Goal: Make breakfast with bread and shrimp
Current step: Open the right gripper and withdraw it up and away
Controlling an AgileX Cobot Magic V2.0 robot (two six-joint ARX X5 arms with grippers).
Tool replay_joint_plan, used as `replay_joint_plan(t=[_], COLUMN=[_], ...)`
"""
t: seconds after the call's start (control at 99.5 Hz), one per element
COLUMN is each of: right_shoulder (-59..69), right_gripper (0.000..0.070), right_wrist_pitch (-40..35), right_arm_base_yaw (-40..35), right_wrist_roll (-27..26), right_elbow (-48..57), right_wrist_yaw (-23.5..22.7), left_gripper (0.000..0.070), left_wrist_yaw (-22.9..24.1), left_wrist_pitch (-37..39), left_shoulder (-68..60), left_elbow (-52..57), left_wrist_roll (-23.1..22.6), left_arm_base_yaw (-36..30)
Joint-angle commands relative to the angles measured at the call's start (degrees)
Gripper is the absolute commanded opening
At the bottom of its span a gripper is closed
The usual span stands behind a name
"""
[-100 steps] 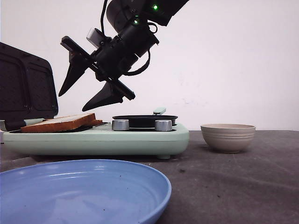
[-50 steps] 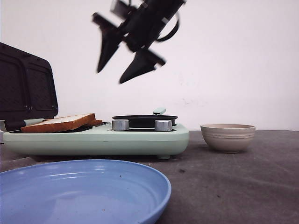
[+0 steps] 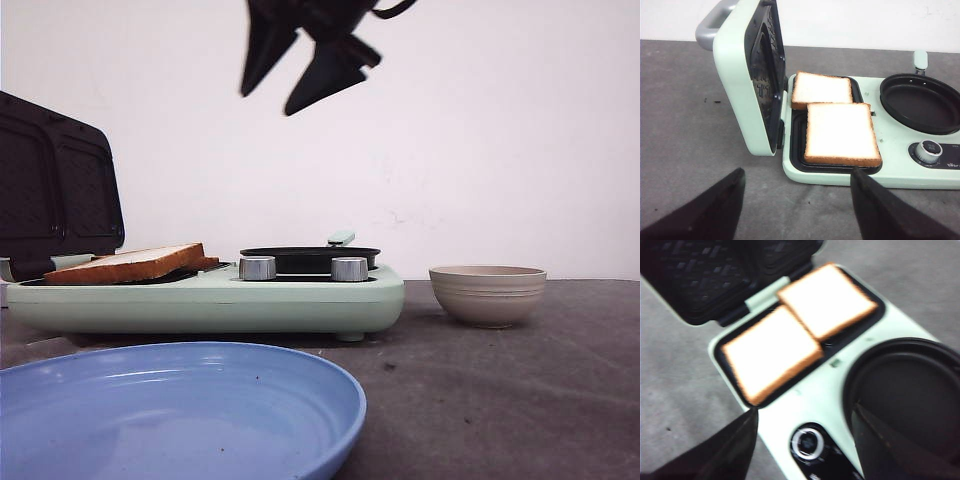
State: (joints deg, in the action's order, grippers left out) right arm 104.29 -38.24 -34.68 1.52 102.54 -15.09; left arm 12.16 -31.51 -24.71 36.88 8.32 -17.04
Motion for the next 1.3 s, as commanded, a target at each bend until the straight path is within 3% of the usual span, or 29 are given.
replay_joint_plan(t=[0.0,0.211,0.452,0.623,0.754,1.005,1.286], right_shoulder=[-0.39,-6.75,-22.69,-33.9,-41.59,-57.05,-67.67], right_gripper=[0.0358,0.0358,0.0329,0.0328,0.0328,0.0328,0.0328], right_wrist_pitch=[0.28,2.8,15.74,18.53,18.56,18.51,14.16], right_arm_base_yaw=[0.7,4.57,8.0,9.27,9.79,10.82,10.93], right_wrist_roll=[0.9,1.09,0.46,-2.36,-3.34,-8.96,-11.39], right_elbow=[0.87,-6.6,-31.76,-45.86,-54.12,-67.19,-71.82], right_wrist_yaw=[0.07,-0.59,-1.79,-1.51,-0.85,0.7,4.63], left_gripper=[0.0353,0.0353,0.0353,0.0353,0.0353,0.0354,0.0353], left_wrist_yaw=[0.31,0.31,0.33,0.31,0.31,1.62,2.84], left_wrist_pitch=[0.63,0.66,0.7,1.53,2.84,2.89,6.08], left_shoulder=[-0.04,-0.04,-0.04,-0.07,-0.07,-0.07,-0.07], left_elbow=[0.26,0.26,0.26,0.26,0.26,0.26,0.26], left_wrist_roll=[0.09,0.11,0.11,0.17,0.59,5.92,12.13], left_arm_base_yaw=[-0.07,-0.07,-0.07,-0.07,-0.07,-0.07,-0.07])
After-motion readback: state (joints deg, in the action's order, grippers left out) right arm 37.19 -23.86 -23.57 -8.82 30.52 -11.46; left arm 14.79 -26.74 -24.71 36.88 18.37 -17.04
